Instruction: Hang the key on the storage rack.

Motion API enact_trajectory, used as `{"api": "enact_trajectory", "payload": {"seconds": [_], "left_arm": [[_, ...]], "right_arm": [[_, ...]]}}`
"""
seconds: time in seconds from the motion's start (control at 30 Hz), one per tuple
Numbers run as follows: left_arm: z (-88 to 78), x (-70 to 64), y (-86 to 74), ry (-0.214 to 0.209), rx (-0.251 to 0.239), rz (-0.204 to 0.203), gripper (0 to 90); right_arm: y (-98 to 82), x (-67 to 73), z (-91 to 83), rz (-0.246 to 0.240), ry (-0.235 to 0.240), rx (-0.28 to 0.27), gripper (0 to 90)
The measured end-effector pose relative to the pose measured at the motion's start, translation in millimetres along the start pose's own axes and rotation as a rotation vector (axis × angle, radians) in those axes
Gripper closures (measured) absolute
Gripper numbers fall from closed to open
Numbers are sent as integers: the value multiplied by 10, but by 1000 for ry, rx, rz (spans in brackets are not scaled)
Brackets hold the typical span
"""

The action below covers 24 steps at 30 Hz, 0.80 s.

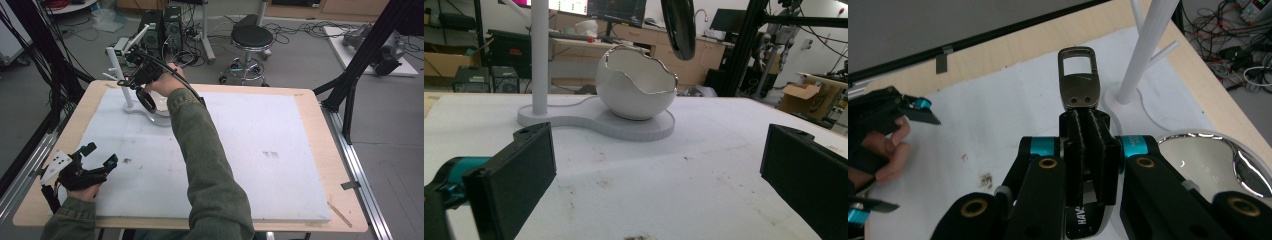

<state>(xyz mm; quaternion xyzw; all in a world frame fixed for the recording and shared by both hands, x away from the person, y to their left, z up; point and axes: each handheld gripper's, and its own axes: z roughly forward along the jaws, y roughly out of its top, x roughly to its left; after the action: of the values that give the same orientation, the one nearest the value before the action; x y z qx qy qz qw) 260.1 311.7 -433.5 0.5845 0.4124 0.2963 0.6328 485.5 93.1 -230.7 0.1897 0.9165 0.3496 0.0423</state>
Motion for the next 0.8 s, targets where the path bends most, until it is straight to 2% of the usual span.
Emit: {"api": "enact_trajectory", "payload": {"seconds": [0.13,0.27,0.33,0.53,0.63,0.8], "left_arm": [[0,4,0,1,0,1,18],[-1,10,0,0,3,-1,17],[-2,9,1,0,1,-1,18],[-3,10,1,-1,1,-1,17],[0,10,0,-1,1,0,18],[3,6,-1,1,2,3,18]], "right_arm": [[65,-17,10,-8,-13,-9,855],[144,17,27,-20,-22,8,853],[206,28,16,-21,-27,1,853],[267,22,-5,-21,-45,-11,852],[309,49,-21,-31,-53,7,851],[375,53,-39,-28,-76,-7,849]]}}
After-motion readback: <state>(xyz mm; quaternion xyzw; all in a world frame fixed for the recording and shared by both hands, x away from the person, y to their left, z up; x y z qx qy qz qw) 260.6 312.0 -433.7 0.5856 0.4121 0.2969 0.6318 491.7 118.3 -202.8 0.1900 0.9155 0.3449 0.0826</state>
